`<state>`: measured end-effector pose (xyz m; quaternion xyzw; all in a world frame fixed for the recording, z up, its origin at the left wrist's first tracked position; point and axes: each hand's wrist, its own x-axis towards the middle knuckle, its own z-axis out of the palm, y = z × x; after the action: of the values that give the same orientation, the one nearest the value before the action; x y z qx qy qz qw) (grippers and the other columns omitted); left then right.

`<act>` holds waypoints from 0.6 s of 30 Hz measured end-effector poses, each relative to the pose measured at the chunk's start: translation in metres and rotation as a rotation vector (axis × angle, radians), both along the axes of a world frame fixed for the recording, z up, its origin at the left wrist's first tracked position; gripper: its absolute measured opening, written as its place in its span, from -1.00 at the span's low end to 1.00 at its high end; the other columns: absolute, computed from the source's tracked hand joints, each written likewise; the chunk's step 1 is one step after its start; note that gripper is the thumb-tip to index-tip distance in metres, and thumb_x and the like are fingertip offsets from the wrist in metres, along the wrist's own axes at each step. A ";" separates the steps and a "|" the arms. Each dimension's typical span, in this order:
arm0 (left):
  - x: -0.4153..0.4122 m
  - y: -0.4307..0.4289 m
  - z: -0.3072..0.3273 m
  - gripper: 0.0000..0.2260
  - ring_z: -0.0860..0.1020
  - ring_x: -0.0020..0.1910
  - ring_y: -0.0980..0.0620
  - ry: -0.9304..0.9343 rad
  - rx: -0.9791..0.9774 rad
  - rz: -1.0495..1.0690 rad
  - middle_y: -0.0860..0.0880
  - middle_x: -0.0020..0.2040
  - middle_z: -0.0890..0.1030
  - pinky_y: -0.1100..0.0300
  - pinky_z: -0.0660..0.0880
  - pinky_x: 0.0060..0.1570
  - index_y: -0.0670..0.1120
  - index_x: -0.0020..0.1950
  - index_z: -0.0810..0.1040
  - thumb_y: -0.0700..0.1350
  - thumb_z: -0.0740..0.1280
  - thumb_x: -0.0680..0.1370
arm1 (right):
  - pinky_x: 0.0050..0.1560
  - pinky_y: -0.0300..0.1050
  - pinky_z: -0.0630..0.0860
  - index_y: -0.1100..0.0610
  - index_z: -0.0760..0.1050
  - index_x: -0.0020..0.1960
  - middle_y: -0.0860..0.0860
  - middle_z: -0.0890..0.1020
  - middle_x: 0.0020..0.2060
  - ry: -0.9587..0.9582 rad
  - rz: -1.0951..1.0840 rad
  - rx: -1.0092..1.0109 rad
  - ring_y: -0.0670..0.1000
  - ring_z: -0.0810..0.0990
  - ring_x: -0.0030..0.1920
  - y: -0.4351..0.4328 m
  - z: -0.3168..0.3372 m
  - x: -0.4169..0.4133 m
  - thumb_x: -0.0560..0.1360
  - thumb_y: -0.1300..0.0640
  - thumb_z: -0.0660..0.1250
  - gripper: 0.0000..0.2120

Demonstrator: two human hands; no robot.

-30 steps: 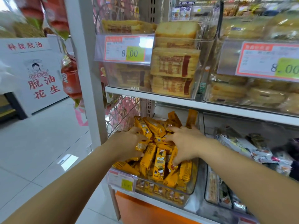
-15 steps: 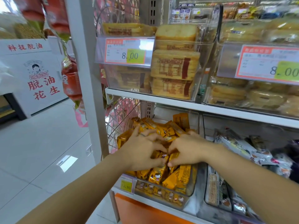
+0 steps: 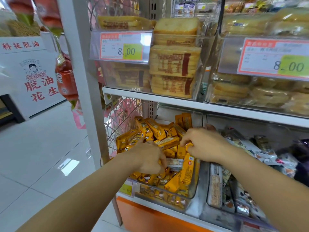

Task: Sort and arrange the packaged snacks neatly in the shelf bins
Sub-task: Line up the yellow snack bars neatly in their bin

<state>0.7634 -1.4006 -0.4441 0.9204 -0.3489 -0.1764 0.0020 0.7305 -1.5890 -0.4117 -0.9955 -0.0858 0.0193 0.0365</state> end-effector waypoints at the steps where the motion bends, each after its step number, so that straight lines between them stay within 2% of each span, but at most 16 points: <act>1: 0.001 -0.001 0.001 -0.77 0.35 0.26 -0.02 -0.017 -0.027 0.010 0.02 0.19 0.54 -0.22 -0.14 0.45 0.13 0.15 0.57 0.03 0.22 0.55 | 0.41 0.10 0.16 -0.18 0.55 0.09 -0.13 0.50 0.16 -0.028 -0.014 0.039 0.00 0.41 0.24 -0.004 0.001 -0.001 0.48 0.14 0.21 -0.70; 3: 0.000 -0.006 0.001 -0.76 0.47 0.03 -0.01 -0.120 -0.035 0.005 0.04 -0.05 0.60 -0.14 -0.02 0.46 0.08 0.18 0.57 0.01 0.21 0.57 | 0.39 0.10 0.21 -0.19 0.55 0.10 -0.12 0.50 0.19 -0.053 -0.025 0.069 0.01 0.39 0.25 -0.010 0.001 -0.003 0.51 0.15 0.18 -0.68; 4: 0.000 -0.010 -0.001 -0.73 0.51 0.04 -0.02 -0.183 -0.017 -0.002 0.03 -0.04 0.62 -0.09 0.05 0.44 0.08 0.25 0.53 0.01 0.21 0.58 | 0.36 0.09 0.24 -0.19 0.55 0.12 -0.10 0.50 0.20 -0.056 -0.020 0.061 0.02 0.39 0.26 -0.011 -0.002 -0.004 0.52 0.16 0.17 -0.67; 6: 0.000 -0.019 -0.007 -0.67 0.52 0.12 -0.05 -0.292 0.052 -0.027 -0.02 0.13 0.58 -0.06 0.16 0.37 0.09 0.33 0.44 0.04 0.23 0.56 | 0.26 0.01 0.34 -0.18 0.55 0.13 -0.05 0.51 0.21 -0.084 -0.010 0.064 0.03 0.41 0.24 -0.013 -0.008 -0.007 0.54 0.16 0.16 -0.67; 9: 0.004 -0.030 -0.016 -0.65 0.51 0.12 -0.09 -0.393 0.140 -0.045 -0.06 0.22 0.47 -0.12 0.23 0.27 0.04 0.32 0.44 0.06 0.25 0.55 | 0.16 -0.05 0.40 -0.16 0.55 0.14 -0.04 0.54 0.19 -0.121 -0.012 0.108 0.01 0.41 0.23 -0.014 -0.012 -0.008 0.55 0.17 0.16 -0.68; 14: 0.001 -0.042 -0.023 -0.60 0.40 0.29 -0.19 -0.422 0.192 -0.071 -0.10 0.24 0.52 -0.34 0.03 0.35 -0.03 0.36 0.33 0.06 0.26 0.56 | 0.13 -0.06 0.42 -0.16 0.54 0.14 -0.04 0.54 0.17 -0.125 -0.014 0.124 0.01 0.40 0.23 -0.016 -0.015 -0.006 0.55 0.17 0.16 -0.68; 18: 0.000 -0.035 -0.019 -0.68 0.44 0.26 -0.11 -0.396 0.084 -0.052 -0.02 0.22 0.52 -0.30 -0.09 0.40 0.03 0.30 0.43 0.05 0.24 0.56 | 0.11 -0.05 0.43 -0.13 0.54 0.17 -0.02 0.55 0.15 -0.129 -0.007 0.151 0.01 0.42 0.18 -0.017 -0.018 -0.007 0.55 0.18 0.15 -0.67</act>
<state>0.7637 -1.4355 -0.4632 0.9270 -0.3586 -0.0066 -0.1097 0.7236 -1.6062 -0.4293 -0.9893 -0.0857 -0.0517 0.1058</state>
